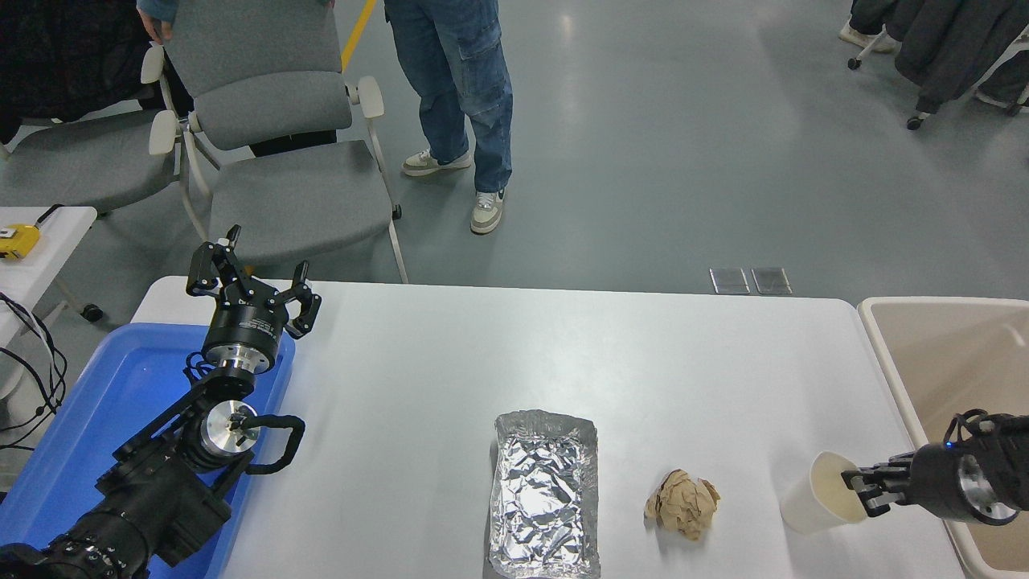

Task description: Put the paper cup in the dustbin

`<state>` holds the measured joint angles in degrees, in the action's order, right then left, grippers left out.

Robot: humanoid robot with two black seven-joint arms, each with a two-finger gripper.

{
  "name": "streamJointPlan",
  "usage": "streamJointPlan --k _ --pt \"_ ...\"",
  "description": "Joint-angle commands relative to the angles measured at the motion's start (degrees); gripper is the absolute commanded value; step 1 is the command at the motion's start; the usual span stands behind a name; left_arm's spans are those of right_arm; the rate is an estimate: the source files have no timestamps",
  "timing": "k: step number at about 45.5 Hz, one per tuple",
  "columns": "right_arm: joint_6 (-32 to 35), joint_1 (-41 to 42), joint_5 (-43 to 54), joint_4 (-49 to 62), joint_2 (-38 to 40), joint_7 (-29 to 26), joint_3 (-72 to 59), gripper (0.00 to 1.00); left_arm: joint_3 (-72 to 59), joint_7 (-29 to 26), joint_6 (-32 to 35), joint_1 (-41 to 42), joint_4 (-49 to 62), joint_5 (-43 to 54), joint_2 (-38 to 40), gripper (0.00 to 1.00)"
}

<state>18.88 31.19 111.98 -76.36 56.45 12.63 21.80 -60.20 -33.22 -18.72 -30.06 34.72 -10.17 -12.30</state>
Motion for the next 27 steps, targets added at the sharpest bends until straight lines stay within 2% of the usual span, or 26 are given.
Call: streamJointPlan --k 1,9,15,27 --pt "0.0 0.9 -0.2 -0.1 0.1 0.3 -0.1 0.00 0.0 0.0 0.0 0.0 0.0 0.0 0.0 1.00" --pt "0.0 1.2 -1.0 -1.1 1.3 1.0 0.3 0.00 0.0 0.0 0.0 0.0 0.0 0.0 0.0 1.00" --pt "0.1 3.3 -2.8 -5.4 7.3 2.3 0.4 0.00 0.0 0.0 0.0 0.0 0.0 0.0 0.1 1.00" --pt "1.1 12.7 -13.9 -11.4 18.2 4.0 0.0 0.00 0.0 0.0 0.0 0.0 0.0 0.0 0.0 1.00"
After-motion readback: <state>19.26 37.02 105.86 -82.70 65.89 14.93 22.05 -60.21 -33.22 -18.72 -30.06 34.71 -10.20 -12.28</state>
